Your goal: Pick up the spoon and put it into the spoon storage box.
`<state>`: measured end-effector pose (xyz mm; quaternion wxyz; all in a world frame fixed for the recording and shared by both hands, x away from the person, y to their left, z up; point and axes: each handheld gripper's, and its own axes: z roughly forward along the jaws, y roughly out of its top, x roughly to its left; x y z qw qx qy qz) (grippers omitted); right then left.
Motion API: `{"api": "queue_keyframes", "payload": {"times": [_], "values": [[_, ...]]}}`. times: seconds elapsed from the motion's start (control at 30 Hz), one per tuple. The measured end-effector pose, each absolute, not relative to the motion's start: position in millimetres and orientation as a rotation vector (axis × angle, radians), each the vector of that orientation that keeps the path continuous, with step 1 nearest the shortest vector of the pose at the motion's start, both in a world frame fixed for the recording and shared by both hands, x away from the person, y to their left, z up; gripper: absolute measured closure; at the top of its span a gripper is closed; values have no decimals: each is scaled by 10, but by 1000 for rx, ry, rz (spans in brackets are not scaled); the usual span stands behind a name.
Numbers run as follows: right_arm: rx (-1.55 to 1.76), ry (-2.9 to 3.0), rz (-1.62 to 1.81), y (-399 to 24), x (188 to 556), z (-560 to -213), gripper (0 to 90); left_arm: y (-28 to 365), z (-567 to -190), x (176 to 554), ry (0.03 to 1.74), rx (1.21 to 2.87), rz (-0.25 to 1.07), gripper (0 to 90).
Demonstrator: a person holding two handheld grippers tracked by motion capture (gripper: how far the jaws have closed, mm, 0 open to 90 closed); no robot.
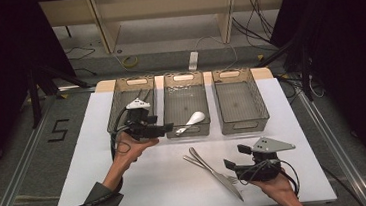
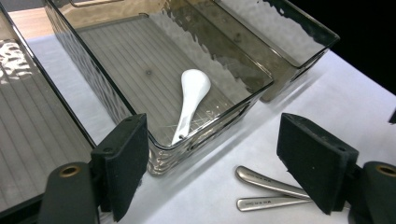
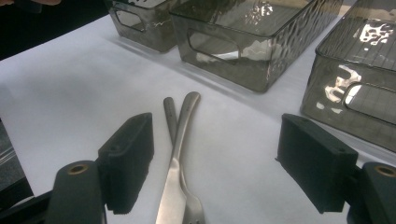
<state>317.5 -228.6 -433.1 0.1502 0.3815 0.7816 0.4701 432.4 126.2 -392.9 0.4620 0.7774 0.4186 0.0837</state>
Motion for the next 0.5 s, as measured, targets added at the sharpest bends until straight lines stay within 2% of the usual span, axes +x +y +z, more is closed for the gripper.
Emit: {"api": "queue_keyframes", "payload": {"times": [0.33,0.5], "values": [[1037,2313,1305,-2165,3258,-4306,289,1430,-3999,4139,1018,1898,254,236],[1014,2365,1274,-2066,3318,-4311,293,1514,-4048,4074,1024,1867,217,236]]}}
